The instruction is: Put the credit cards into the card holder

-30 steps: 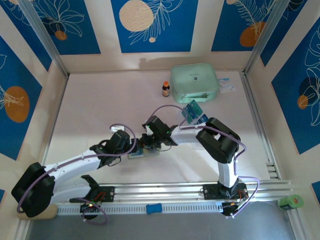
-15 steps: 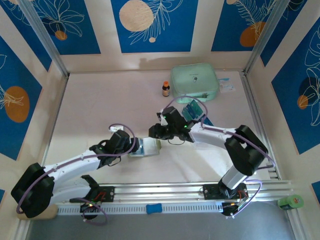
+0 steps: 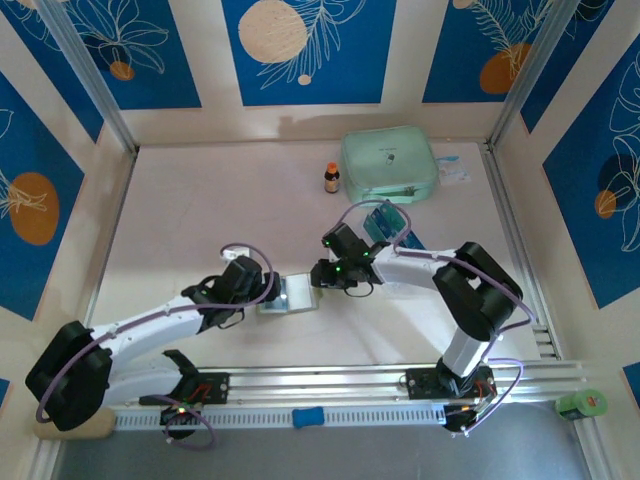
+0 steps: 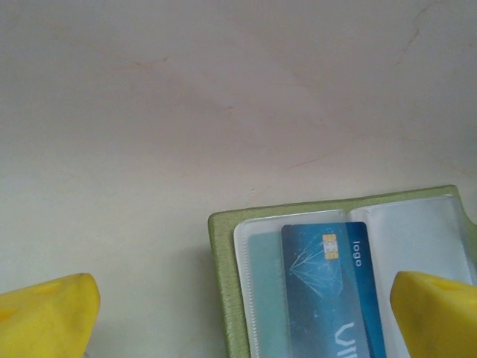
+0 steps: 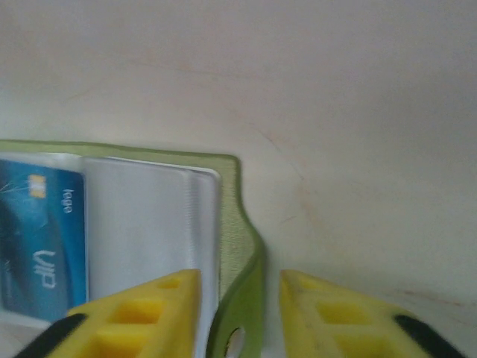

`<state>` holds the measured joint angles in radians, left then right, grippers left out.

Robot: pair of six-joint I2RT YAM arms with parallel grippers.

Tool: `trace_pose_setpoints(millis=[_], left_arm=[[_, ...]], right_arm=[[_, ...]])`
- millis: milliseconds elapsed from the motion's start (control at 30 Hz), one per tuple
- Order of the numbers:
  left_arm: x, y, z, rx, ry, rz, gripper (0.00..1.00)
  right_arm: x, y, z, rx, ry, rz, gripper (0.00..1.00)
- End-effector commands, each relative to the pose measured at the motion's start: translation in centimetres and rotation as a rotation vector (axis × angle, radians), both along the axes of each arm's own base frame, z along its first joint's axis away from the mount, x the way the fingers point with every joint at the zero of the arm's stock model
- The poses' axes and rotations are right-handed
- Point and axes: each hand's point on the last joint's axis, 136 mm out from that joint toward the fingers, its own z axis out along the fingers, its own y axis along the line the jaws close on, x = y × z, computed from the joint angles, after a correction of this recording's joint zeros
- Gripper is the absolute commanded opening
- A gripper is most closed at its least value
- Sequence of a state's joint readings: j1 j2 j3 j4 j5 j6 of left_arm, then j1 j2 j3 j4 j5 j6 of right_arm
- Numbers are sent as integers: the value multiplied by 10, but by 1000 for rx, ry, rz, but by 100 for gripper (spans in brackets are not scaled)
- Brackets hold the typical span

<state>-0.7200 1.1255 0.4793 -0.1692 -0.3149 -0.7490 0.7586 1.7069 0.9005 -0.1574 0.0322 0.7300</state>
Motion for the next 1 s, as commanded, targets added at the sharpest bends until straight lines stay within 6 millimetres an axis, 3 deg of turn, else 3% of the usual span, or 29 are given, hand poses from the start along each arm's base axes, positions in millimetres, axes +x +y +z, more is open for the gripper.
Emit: trace_pose_setpoints(millis=[0, 67, 100, 467, 633, 767, 967], left_arm=[[6, -3, 11, 19, -8, -22, 100], [8, -4, 17, 26, -15, -31, 100], [9, -5, 19, 26, -18, -34, 100], [13, -13, 26, 11, -13, -47, 100], [14, -16, 20, 12, -4, -53, 100], [17, -20, 17, 17, 3, -67, 100], [18, -25, 15, 10, 7, -83, 100]], right_arm=[[2, -5, -4, -19, -17, 9, 15], [2, -8, -4, -22, -19, 7, 1], [1, -11, -4, -23, -18, 5, 0], [-1, -52, -1, -30, -24, -81, 0], [-2, -63, 2, -33, -19, -101, 0], [-3, -67, 15, -35, -20, -87, 28], [-6, -56, 48, 36, -37, -68, 24]])
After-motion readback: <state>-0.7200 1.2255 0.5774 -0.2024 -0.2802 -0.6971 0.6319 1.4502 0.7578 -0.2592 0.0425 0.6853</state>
